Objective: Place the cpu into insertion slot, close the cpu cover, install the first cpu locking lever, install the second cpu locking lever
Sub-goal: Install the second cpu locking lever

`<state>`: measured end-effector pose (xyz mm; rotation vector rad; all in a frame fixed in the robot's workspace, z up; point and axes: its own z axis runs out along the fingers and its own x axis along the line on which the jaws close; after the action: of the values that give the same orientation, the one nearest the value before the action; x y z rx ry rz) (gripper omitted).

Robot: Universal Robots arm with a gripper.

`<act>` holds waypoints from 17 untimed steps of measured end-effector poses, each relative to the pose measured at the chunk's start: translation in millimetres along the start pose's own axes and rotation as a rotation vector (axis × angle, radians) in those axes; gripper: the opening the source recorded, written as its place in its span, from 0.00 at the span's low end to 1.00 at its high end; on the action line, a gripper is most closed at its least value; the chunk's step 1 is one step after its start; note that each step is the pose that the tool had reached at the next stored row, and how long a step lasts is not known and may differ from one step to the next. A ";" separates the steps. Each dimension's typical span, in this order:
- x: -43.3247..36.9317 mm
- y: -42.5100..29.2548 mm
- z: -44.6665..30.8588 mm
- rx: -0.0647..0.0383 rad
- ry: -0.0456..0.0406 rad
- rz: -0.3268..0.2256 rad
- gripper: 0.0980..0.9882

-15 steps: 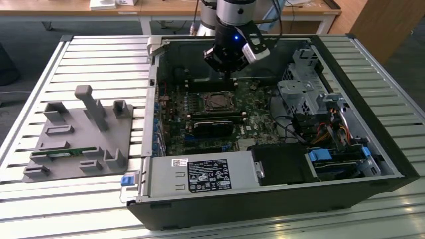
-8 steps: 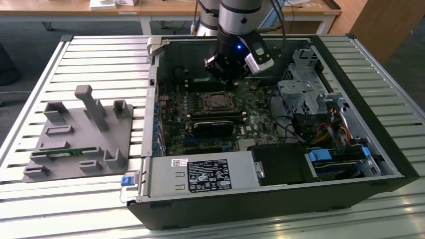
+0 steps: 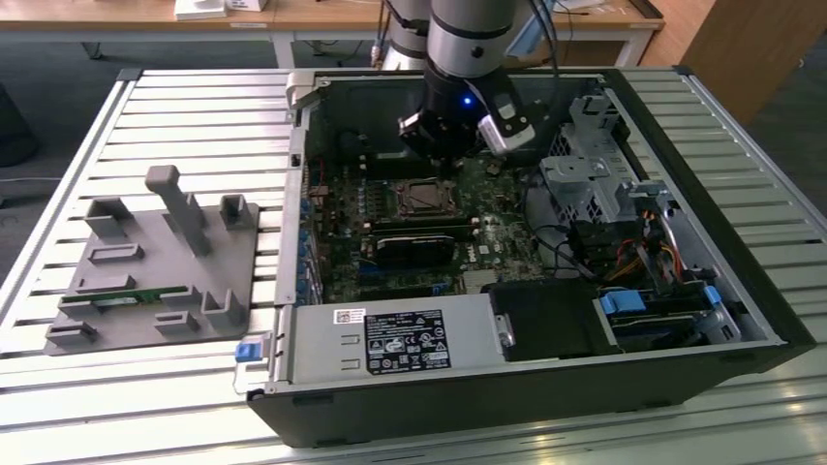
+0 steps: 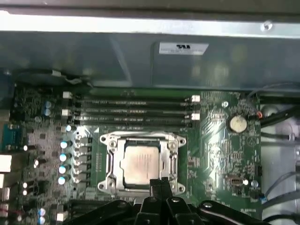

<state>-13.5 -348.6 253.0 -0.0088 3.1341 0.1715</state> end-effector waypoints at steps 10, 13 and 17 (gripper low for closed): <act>0.0 -19.0 4.8 -0.005 -0.0001 0.000 0.01; 0.1 -20.2 9.7 -0.006 0.0000 0.000 0.01; 0.1 -22.5 13.8 -0.006 0.0001 0.000 0.01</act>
<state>-13.4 -369.4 236.8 -0.0091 3.1336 0.1813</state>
